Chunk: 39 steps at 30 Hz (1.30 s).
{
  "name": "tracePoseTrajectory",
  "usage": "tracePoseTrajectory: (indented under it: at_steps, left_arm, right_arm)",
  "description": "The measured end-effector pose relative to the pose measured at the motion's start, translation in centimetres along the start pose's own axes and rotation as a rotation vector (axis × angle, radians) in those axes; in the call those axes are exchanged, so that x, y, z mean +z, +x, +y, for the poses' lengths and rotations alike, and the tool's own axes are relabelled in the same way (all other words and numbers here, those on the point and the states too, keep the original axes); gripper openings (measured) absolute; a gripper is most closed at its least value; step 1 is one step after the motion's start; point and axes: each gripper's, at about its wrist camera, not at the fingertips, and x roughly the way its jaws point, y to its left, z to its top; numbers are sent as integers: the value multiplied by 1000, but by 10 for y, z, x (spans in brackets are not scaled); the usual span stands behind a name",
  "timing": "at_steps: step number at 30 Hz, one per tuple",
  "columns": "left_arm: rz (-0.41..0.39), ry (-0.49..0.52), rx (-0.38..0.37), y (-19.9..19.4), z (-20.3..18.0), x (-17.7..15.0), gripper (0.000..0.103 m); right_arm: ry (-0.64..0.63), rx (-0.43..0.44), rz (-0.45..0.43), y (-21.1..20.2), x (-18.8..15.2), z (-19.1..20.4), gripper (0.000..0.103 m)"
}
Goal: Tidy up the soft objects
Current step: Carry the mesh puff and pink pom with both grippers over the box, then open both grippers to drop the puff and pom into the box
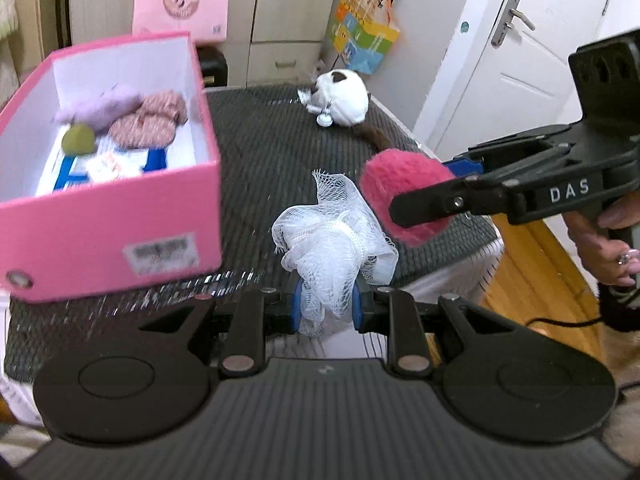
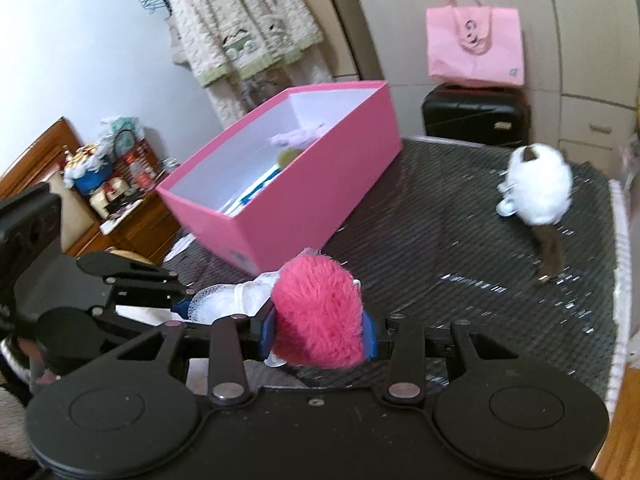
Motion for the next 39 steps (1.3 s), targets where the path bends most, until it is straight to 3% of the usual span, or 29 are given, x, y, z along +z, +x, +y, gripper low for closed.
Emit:
tracePoseTrajectory:
  at_steps: [8, 20, 23, 28, 32, 39]
  left_arm:
    - [30, -17, -1, -43, 28, 0, 22]
    - [-140, 39, 59, -104, 55, 28, 22]
    - [-173, 26, 64, -104, 69, 37, 23]
    - [-213, -1, 151, -92, 100, 53, 23]
    - [-198, 51, 213, -71, 116, 63, 24]
    - [-137, 110, 276, -29, 137, 75, 24]
  right_arm:
    - [-2, 92, 52, 10, 15, 28, 46]
    - [-48, 160, -16, 18, 60, 69, 46]
    - [-124, 86, -59, 16, 71, 82, 46]
    - [-204, 16, -101, 23, 93, 97, 46]
    - [-278, -109, -180, 36, 104, 102, 47]
    - [-230, -50, -117, 83, 137, 80, 47]
